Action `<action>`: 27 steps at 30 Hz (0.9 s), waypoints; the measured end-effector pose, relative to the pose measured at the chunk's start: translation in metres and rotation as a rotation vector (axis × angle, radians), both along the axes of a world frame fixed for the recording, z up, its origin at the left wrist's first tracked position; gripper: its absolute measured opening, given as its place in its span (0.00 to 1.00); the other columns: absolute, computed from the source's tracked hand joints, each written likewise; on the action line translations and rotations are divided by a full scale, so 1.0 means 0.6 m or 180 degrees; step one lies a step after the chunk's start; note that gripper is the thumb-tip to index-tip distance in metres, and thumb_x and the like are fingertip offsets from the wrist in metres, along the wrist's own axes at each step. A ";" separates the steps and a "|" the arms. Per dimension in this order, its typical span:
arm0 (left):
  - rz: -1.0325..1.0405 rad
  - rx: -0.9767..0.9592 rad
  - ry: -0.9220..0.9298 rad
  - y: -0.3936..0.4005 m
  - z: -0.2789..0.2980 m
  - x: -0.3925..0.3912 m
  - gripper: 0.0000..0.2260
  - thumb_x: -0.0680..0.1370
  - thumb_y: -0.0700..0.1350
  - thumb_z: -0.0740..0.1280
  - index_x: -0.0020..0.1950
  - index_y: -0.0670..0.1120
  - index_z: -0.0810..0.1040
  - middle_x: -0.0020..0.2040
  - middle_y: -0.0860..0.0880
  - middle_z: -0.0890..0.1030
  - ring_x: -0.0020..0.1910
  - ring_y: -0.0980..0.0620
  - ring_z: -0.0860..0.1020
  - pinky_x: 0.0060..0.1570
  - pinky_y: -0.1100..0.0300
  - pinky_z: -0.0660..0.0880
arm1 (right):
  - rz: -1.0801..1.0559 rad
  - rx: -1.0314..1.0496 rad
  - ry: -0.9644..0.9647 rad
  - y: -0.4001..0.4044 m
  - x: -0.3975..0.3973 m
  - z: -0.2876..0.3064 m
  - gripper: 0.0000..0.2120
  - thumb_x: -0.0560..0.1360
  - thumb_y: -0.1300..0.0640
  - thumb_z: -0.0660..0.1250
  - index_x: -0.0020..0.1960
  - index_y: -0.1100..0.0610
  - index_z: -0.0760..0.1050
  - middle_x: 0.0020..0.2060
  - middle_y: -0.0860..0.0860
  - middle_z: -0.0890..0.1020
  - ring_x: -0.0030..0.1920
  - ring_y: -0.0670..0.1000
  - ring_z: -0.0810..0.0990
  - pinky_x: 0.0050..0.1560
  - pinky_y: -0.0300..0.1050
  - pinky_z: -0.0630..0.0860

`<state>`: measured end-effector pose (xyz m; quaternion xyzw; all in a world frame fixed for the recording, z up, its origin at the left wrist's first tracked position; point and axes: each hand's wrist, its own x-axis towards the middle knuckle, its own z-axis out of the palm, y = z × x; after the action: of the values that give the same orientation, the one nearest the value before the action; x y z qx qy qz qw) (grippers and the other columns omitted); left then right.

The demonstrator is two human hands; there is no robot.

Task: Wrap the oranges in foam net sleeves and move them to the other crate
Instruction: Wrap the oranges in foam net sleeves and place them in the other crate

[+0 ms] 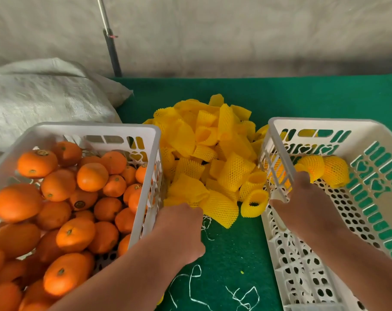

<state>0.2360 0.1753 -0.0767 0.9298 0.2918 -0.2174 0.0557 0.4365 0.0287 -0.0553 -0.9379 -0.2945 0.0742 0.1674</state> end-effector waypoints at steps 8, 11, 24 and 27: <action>0.0025 0.0016 -0.0237 -0.004 -0.007 -0.001 0.22 0.76 0.60 0.66 0.66 0.52 0.68 0.41 0.53 0.61 0.37 0.51 0.64 0.40 0.52 0.68 | 0.0324 -0.0279 -0.0478 -0.011 -0.020 0.013 0.43 0.76 0.43 0.74 0.80 0.59 0.57 0.70 0.58 0.64 0.68 0.61 0.67 0.67 0.58 0.72; 0.0012 0.0029 -0.0284 -0.004 -0.009 -0.003 0.23 0.76 0.60 0.66 0.67 0.53 0.69 0.40 0.54 0.62 0.40 0.49 0.67 0.41 0.53 0.68 | 0.1060 -0.0006 -0.1437 -0.012 -0.041 0.031 0.30 0.75 0.46 0.74 0.72 0.57 0.73 0.68 0.59 0.73 0.66 0.63 0.73 0.64 0.66 0.73; 0.0067 0.0071 -0.0412 -0.004 -0.015 -0.005 0.24 0.76 0.62 0.66 0.68 0.54 0.69 0.40 0.54 0.61 0.42 0.50 0.67 0.40 0.53 0.66 | 0.1808 -0.2735 0.0020 0.141 -0.053 -0.043 0.16 0.83 0.50 0.66 0.68 0.55 0.78 0.64 0.54 0.79 0.65 0.57 0.77 0.62 0.51 0.78; 0.0084 0.0058 -0.0403 -0.006 -0.016 -0.004 0.23 0.76 0.62 0.66 0.67 0.54 0.68 0.40 0.54 0.60 0.40 0.50 0.65 0.38 0.54 0.65 | 0.1627 -0.2555 0.0266 0.140 -0.038 -0.035 0.18 0.83 0.49 0.66 0.70 0.55 0.77 0.67 0.54 0.78 0.68 0.57 0.75 0.65 0.52 0.77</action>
<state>0.2336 0.1720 -0.0861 0.9382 0.3020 -0.1547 0.0685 0.4134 0.1129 -0.0764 -0.8222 -0.4569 0.2586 -0.2199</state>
